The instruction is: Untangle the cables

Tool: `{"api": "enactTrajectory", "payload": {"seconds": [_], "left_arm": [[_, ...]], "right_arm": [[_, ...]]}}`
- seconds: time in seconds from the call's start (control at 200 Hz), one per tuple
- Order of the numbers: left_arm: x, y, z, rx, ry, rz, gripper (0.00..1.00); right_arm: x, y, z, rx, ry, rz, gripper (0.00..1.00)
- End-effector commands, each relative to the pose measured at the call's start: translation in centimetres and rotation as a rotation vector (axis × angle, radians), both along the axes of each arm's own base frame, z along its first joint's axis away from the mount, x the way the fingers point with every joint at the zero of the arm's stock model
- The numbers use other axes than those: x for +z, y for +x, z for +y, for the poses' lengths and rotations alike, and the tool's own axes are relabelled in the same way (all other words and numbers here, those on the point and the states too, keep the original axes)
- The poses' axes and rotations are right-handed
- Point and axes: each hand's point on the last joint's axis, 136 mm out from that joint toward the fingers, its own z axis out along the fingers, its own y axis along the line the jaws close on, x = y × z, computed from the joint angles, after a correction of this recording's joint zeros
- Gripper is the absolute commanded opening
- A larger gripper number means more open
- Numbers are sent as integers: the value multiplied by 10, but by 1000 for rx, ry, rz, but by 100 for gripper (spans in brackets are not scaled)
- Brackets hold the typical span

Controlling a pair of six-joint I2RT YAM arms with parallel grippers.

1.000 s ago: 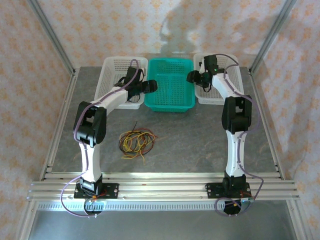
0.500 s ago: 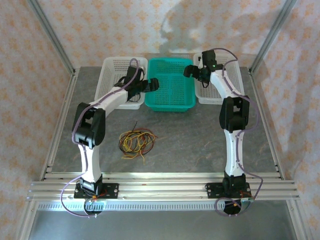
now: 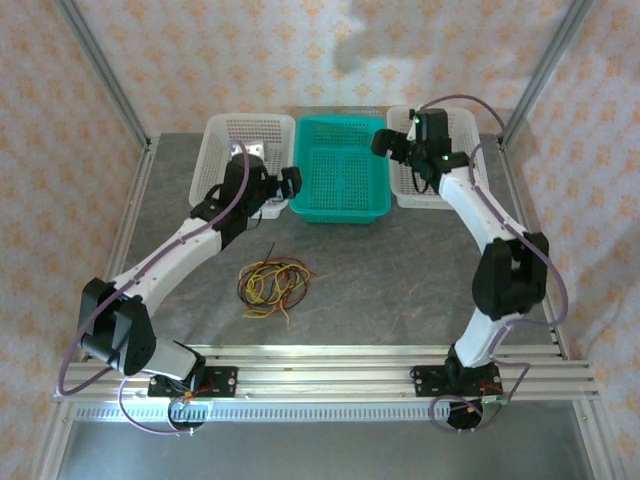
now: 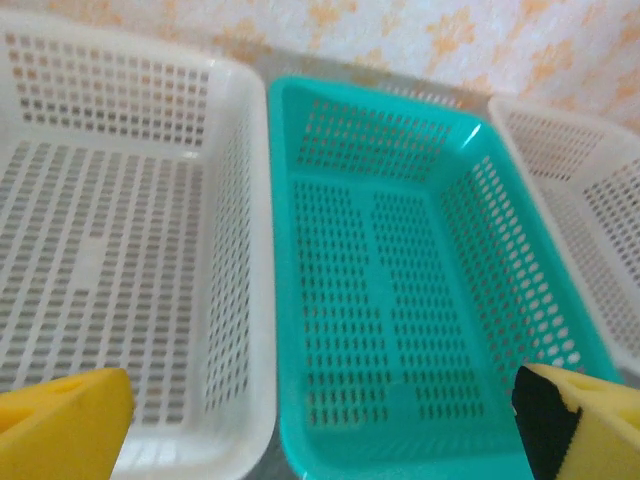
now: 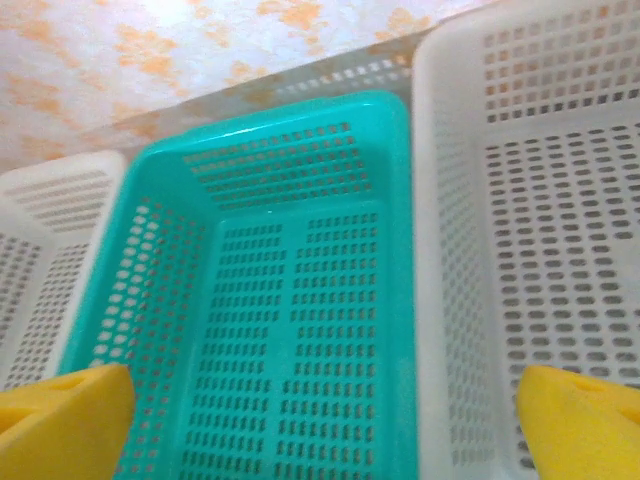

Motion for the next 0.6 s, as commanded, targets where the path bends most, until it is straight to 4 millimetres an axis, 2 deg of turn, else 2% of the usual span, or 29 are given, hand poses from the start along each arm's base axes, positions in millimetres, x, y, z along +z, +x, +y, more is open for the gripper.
{"api": "enactTrajectory", "payload": {"seconds": [0.0, 0.135, 0.355, 0.451, 0.596], "left_arm": [[-17, -24, 13, 66, 39, 26, 98], [-37, -54, 19, 104, 16, 59, 98], [-72, -97, 51, 233, -38, 121, 97], [-94, -111, 62, 267, -24, 168, 98], [-123, -124, 63, 274, -59, 227, 99]], "right_arm": [[8, -23, 22, 17, 13, -76, 98], [2, -65, 50, 51, -9, -97, 98], [-21, -130, 89, 117, 11, -91, 97], [-23, -153, 103, 147, 23, -108, 97], [-23, -178, 118, 196, 95, -138, 98]]}}
